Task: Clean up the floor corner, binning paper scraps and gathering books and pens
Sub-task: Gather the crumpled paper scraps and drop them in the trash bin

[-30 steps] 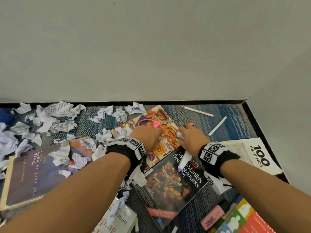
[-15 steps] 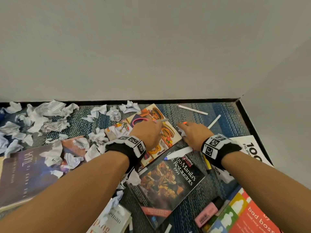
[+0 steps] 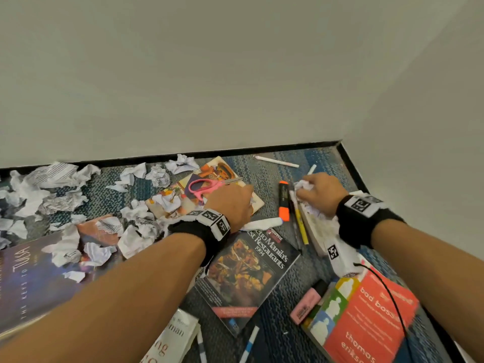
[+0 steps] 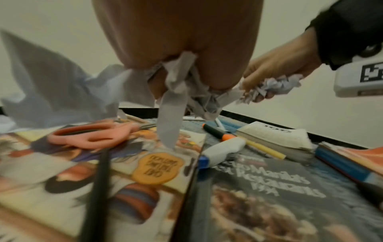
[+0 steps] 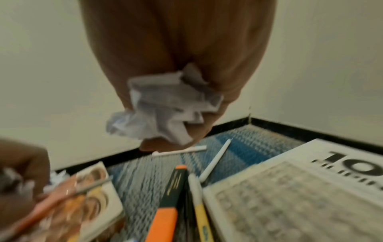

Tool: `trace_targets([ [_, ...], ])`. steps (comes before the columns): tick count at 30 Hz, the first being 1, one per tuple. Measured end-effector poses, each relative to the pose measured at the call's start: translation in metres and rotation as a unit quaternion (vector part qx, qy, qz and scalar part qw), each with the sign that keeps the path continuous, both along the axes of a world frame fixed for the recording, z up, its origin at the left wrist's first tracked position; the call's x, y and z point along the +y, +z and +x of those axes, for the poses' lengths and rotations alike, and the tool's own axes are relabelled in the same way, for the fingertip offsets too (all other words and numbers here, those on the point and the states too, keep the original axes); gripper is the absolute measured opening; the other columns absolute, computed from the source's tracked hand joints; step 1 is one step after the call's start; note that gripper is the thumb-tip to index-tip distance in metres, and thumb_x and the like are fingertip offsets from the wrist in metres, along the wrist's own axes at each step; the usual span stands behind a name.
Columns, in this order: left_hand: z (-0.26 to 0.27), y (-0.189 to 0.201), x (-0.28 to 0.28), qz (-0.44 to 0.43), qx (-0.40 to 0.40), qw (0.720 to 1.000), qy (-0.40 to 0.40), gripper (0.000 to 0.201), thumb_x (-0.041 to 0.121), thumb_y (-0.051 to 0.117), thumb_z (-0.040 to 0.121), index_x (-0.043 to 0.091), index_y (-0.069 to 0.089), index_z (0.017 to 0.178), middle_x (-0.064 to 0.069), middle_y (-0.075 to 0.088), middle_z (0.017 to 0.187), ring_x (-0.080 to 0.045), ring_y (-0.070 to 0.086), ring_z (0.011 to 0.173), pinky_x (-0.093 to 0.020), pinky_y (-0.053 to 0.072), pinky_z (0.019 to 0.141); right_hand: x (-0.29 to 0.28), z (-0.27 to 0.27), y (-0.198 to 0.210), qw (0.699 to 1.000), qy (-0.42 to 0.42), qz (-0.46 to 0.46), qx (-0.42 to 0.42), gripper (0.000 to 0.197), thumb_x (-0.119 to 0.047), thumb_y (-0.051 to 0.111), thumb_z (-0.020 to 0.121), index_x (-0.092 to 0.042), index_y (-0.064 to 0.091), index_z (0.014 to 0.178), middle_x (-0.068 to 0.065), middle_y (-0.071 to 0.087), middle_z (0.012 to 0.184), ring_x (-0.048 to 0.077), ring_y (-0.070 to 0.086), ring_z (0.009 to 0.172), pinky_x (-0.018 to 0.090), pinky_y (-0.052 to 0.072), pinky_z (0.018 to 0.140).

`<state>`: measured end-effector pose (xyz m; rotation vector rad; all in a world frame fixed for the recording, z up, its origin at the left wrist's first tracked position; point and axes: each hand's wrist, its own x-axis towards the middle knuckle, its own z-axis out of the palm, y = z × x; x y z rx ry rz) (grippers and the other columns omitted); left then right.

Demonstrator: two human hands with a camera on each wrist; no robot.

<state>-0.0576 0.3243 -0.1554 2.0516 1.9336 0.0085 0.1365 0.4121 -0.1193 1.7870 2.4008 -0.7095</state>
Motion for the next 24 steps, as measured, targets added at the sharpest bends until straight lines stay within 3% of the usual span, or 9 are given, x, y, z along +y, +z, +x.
trace_targets([
  [2, 0.015, 0.012, 0.001, -0.002, 0.017, 0.999, -0.039, 0.028, 0.031, 0.046, 0.095, 0.011, 0.051, 0.115, -0.013, 0.064, 0.107, -0.031, 0.061, 0.095, -0.036, 0.047, 0.072, -0.012, 0.019, 0.023, 0.998, -0.043, -0.002, 0.041, 0.009, -0.026, 0.062, 0.087, -0.019, 0.063, 0.093, 0.004, 0.057, 0.070, 0.022, 0.053, 0.062, 0.022, 0.038, 0.046],
  [6, 0.044, 0.058, 0.001, 0.012, -0.007, 0.994, -0.108, 0.031, 0.031, 0.049, 0.095, 0.009, 0.053, 0.117, -0.015, 0.061, 0.112, -0.034, 0.059, 0.100, -0.035, 0.040, 0.072, -0.048, 0.053, 0.064, 0.989, -0.116, 0.023, 0.086, 0.020, -0.027, 0.065, 0.085, -0.007, 0.067, 0.090, 0.008, 0.061, 0.068, 0.021, 0.054, 0.060, 0.027, 0.042, 0.055],
  [8, 0.065, 0.081, -0.004, 0.040, -0.032, 0.989, -0.137, 0.029, 0.029, 0.046, 0.096, 0.010, 0.054, 0.116, -0.016, 0.061, 0.111, -0.035, 0.059, 0.098, -0.036, 0.041, 0.071, -0.075, 0.066, 0.082, 0.989, -0.125, 0.033, 0.068, 0.021, -0.026, 0.065, 0.084, -0.005, 0.067, 0.089, 0.013, 0.065, 0.076, 0.025, 0.059, 0.069, 0.029, 0.044, 0.059],
  [10, 0.090, 0.098, -0.013, 0.066, -0.055, 0.983, -0.163, 0.030, 0.030, 0.047, 0.095, 0.010, 0.054, 0.116, -0.018, 0.060, 0.113, -0.037, 0.058, 0.101, -0.038, 0.041, 0.073, -0.102, 0.078, 0.103, 0.991, -0.120, 0.041, 0.036, 0.015, -0.025, 0.065, 0.085, -0.010, 0.064, 0.082, 0.005, 0.060, 0.067, 0.017, 0.058, 0.061, 0.023, 0.041, 0.048],
  [12, 0.120, 0.115, -0.026, 0.083, -0.081, 0.974, -0.194, 0.031, 0.030, 0.048, 0.094, 0.009, 0.055, 0.116, -0.020, 0.060, 0.115, -0.039, 0.057, 0.105, -0.041, 0.044, 0.078, -0.134, 0.091, 0.124, 0.992, -0.120, 0.049, 0.005, 0.013, -0.025, 0.063, 0.085, -0.019, 0.058, 0.074, 0.001, 0.057, 0.064, 0.015, 0.057, 0.058, 0.022, 0.039, 0.048],
  [14, 0.152, 0.131, -0.044, 0.102, -0.126, 0.959, -0.231, 0.030, 0.032, 0.050, 0.093, 0.010, 0.056, 0.111, -0.019, 0.061, 0.111, -0.038, 0.057, 0.103, -0.039, 0.043, 0.075, -0.172, 0.105, 0.146, 0.990, -0.117, 0.067, -0.036, 0.021, -0.026, 0.060, 0.086, -0.024, 0.052, 0.067, -0.001, 0.056, 0.064, 0.018, 0.053, 0.060, 0.026, 0.036, 0.052],
  [17, 0.199, 0.157, -0.076, 0.122, -0.221, 0.922, -0.293, 0.023, 0.032, 0.054, 0.089, 0.012, 0.058, 0.099, -0.018, 0.065, 0.096, -0.037, 0.060, 0.089, -0.033, 0.039, 0.065, -0.229, 0.129, 0.173, 0.977, -0.152, 0.135, -0.063, 0.029, -0.024, 0.057, 0.087, -0.021, 0.044, 0.061, -0.004, 0.048, 0.057, 0.016, 0.047, 0.056, 0.027, 0.035, 0.050],
  [21, 0.244, 0.193, -0.124, 0.114, -0.312, 0.884, -0.329, 0.014, 0.035, 0.051, 0.077, 0.022, 0.054, 0.082, -0.012, 0.065, 0.082, -0.034, 0.060, 0.077, -0.035, 0.046, 0.064, -0.297, 0.166, 0.201, 0.954, -0.219, 0.200, -0.048, 0.023, -0.024, 0.058, 0.083, -0.021, 0.045, 0.064, -0.007, 0.047, 0.055, 0.014, 0.045, 0.054, 0.028, 0.033, 0.051],
  [24, 0.269, 0.218, -0.159, 0.122, -0.337, 0.857, -0.371, 0.011, 0.028, 0.059, 0.079, 0.022, 0.052, 0.074, -0.005, 0.062, 0.071, -0.028, 0.058, 0.069, -0.033, 0.044, 0.059, -0.349, 0.194, 0.223, 0.950, -0.222, 0.221, -0.010, 0.022, -0.022, 0.060, 0.083, -0.020, 0.047, 0.066, -0.004, 0.048, 0.055, 0.012, 0.043, 0.053, 0.025, 0.034, 0.052],
])
